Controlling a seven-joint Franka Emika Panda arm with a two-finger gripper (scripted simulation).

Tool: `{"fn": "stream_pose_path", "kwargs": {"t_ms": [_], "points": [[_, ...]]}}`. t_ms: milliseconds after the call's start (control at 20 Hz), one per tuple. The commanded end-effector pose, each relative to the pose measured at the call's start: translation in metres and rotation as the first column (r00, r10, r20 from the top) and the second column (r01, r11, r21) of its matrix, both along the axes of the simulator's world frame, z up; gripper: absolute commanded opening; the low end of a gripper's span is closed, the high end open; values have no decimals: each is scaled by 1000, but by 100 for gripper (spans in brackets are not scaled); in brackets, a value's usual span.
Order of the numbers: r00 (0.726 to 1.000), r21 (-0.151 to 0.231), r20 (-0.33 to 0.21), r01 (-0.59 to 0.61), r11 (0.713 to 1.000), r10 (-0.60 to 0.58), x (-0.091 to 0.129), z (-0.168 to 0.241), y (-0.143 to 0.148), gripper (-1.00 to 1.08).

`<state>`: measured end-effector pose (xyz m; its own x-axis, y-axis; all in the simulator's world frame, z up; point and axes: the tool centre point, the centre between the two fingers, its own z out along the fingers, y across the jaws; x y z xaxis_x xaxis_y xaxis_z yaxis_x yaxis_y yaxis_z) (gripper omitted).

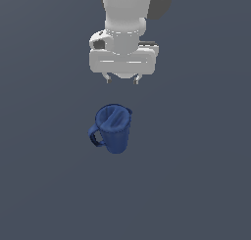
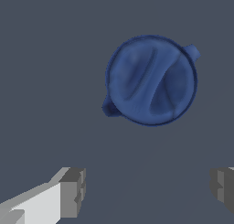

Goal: Pick up the object and move it to a goal position.

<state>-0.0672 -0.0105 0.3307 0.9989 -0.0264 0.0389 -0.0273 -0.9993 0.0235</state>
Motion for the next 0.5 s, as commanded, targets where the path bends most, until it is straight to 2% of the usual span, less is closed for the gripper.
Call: {"fn": "stream_pose_path", "kwargs": {"t_ms": [0,450], "points": [[1000,0,0,0,1000,0,0,0,0,28],[999,2,1,-36,999,36,-2,2,9,28]]}}
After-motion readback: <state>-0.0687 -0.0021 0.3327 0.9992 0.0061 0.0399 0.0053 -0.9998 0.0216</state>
